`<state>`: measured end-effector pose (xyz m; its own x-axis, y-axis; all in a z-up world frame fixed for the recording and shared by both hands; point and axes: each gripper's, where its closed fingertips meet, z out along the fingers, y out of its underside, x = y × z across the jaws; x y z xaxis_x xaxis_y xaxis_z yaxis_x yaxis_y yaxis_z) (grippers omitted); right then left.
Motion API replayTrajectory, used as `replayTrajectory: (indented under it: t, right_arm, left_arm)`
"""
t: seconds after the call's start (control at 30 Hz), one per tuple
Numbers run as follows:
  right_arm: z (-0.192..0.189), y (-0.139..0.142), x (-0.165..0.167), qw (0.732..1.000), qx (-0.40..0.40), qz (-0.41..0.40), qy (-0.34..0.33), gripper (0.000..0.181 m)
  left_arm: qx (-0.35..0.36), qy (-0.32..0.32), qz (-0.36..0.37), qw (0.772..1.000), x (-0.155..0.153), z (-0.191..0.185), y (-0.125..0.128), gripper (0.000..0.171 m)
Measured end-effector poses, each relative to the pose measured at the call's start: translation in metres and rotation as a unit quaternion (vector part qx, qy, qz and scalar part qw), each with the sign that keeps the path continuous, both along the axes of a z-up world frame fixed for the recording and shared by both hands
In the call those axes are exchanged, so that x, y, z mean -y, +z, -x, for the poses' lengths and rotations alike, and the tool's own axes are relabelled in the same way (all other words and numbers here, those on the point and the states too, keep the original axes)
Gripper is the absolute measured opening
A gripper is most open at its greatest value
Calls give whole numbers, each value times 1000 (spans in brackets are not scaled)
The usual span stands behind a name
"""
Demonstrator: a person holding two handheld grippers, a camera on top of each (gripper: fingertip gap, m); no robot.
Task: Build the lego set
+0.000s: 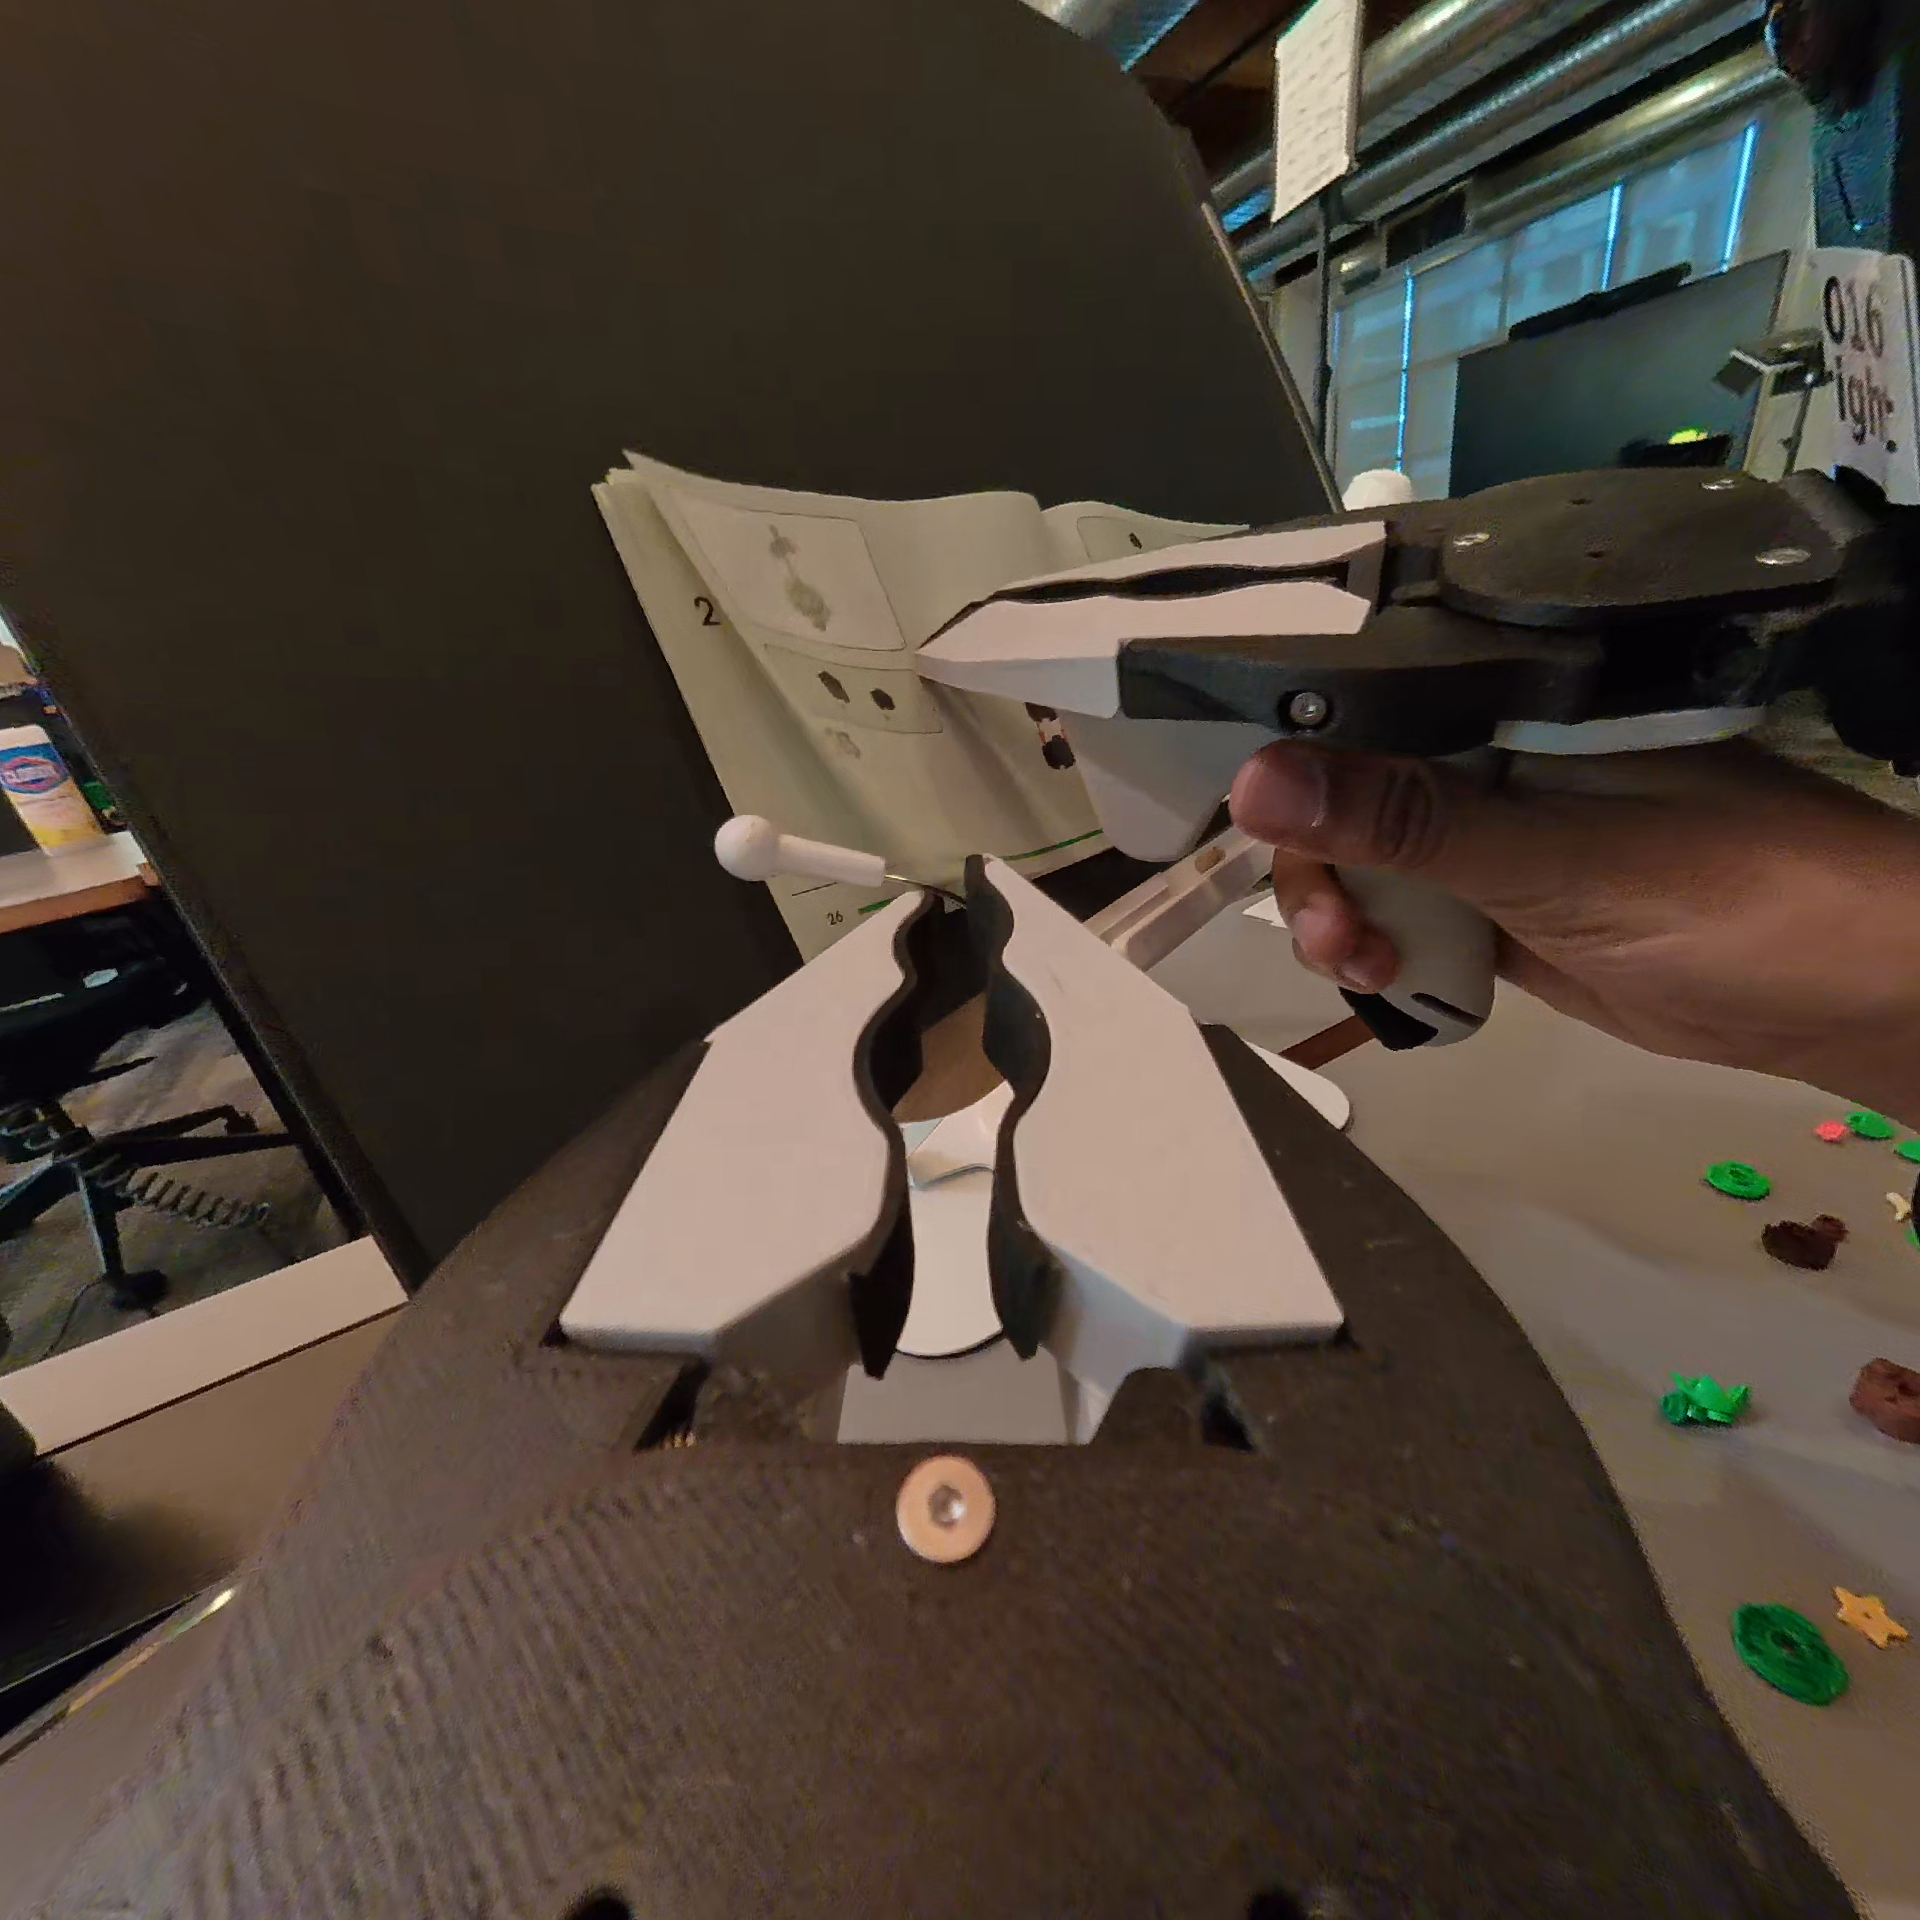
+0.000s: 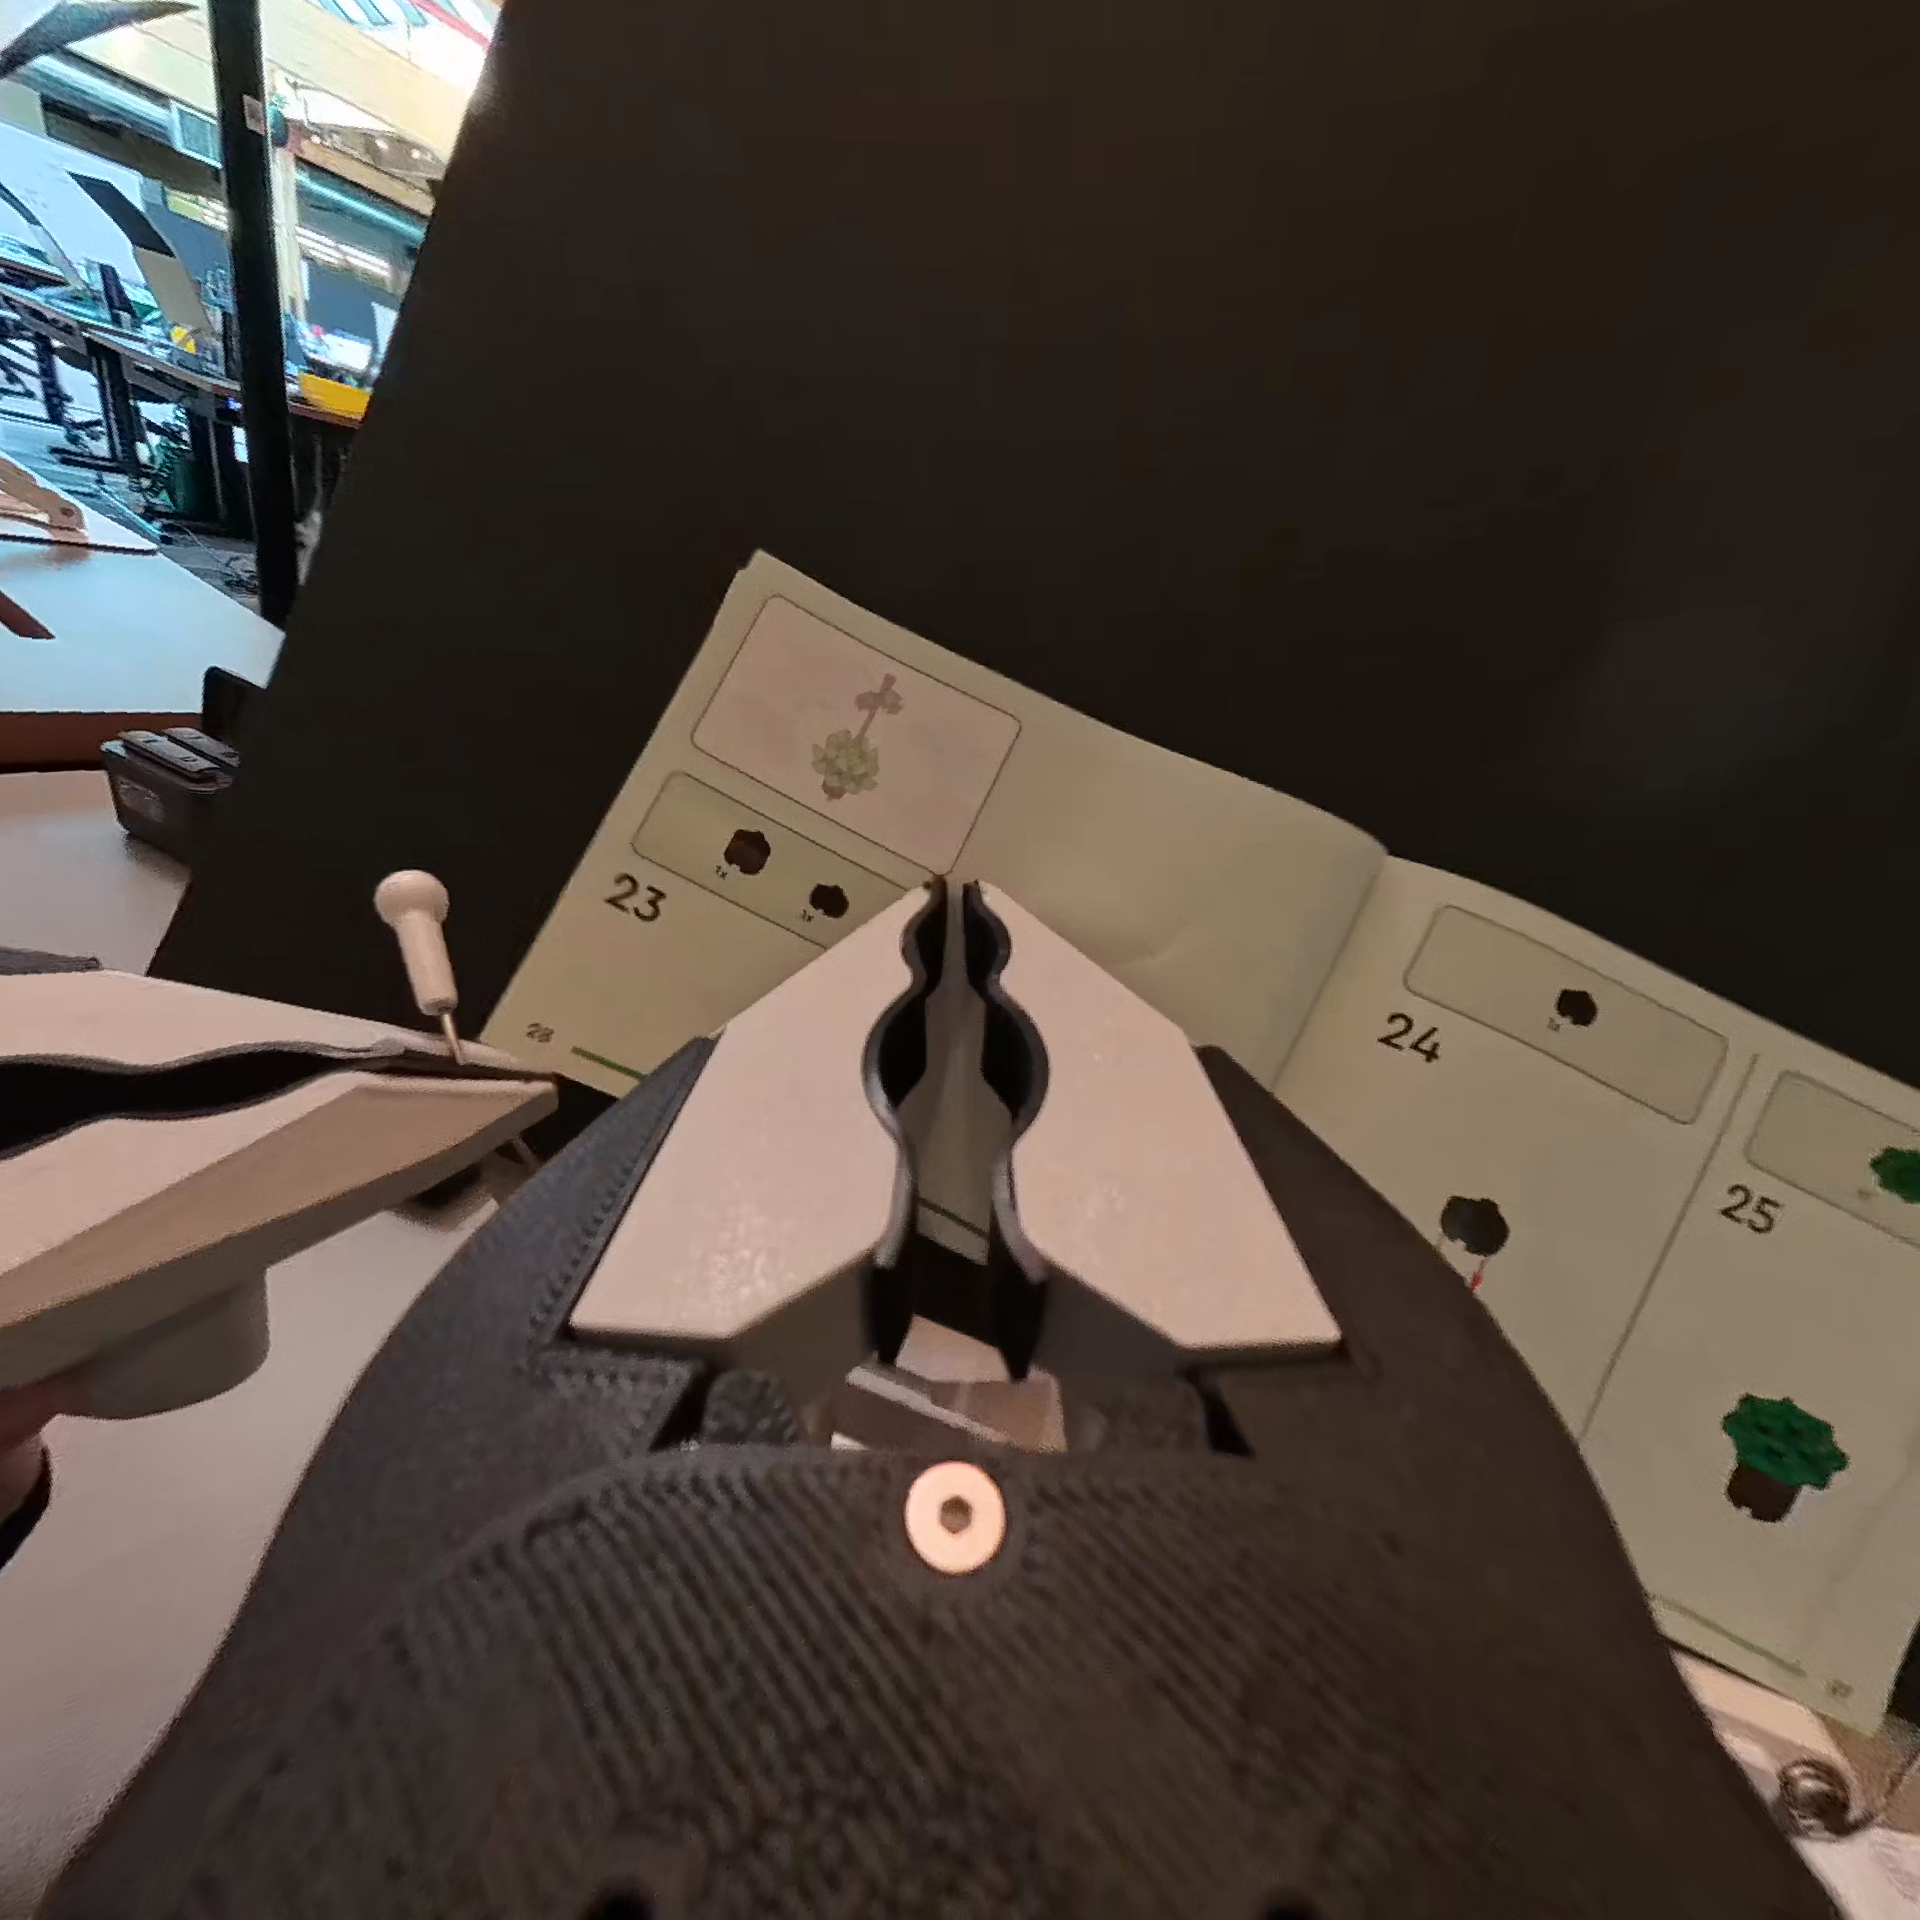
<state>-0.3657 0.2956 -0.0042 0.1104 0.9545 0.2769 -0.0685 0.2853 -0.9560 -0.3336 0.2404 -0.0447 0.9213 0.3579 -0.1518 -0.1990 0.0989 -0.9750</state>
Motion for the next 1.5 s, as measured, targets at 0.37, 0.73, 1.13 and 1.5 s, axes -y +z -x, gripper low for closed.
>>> replayTrajectory:
  t: [0.37, 0.73, 1.13, 1.5]
  right_arm:
    - [-1, -12, 17, 997, 43, -27, 62, 0]
    - [-3, -17, 16, 993, 66, -9, 94, 0]
    - [-8, -8, 15, 993, 67, 6, 99, 6]
    - [-110, 110, -14, 989, -82, 73, 95, 7]
  left_arm:
    - [15, -2, 30, 999, -7, 4, 2, 0]
    - [13, -8, 107, 994, -17, 9, 3, 2]
    - [50, -45, 82, 994, -15, 3, 9, 16]
    - [94, -106, -137, 980, 71, -57, 140, 30]
